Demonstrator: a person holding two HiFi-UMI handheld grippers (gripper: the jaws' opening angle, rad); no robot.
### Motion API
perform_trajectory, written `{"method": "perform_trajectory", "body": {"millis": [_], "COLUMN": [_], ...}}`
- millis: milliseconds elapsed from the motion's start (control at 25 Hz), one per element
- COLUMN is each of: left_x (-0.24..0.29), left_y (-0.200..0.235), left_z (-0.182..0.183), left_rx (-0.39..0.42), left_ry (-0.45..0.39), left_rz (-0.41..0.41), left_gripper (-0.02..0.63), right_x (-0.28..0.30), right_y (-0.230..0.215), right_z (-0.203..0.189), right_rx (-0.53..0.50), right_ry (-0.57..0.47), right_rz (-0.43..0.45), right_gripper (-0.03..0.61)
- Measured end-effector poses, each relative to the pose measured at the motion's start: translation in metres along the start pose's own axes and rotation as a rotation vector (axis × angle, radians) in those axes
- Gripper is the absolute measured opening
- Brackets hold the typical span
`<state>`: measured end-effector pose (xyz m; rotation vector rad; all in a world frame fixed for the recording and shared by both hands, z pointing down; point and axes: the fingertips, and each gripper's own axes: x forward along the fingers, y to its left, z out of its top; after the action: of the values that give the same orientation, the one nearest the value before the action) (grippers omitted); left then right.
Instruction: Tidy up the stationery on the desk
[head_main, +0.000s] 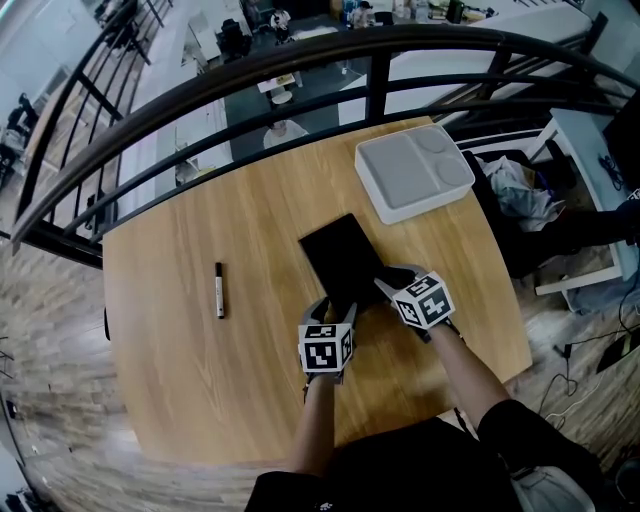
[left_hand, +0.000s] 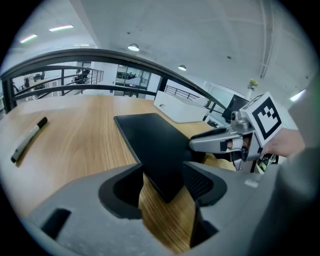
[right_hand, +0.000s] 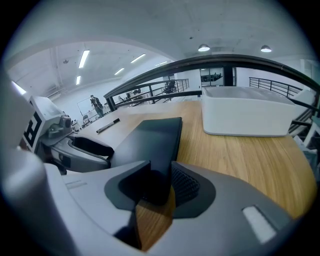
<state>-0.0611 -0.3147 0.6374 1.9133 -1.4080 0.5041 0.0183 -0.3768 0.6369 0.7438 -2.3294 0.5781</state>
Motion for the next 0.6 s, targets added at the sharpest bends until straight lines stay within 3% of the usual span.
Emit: {"method": "perform_trajectory", "body": {"millis": [600], "left_x": [-0.030], "left_y": [-0.002], "left_z": [-0.031], "left_rx": [-0.005], "left_ry": [0.011], "left_rz": [-0.012], "left_gripper": [0.239], "right_x": [-0.012], "right_y": [0.035], "right_z": [-0.024], "right_rx": [0.012], "right_ry": [0.016], "right_rz": [-0.002], "right_gripper": [0.120]}}
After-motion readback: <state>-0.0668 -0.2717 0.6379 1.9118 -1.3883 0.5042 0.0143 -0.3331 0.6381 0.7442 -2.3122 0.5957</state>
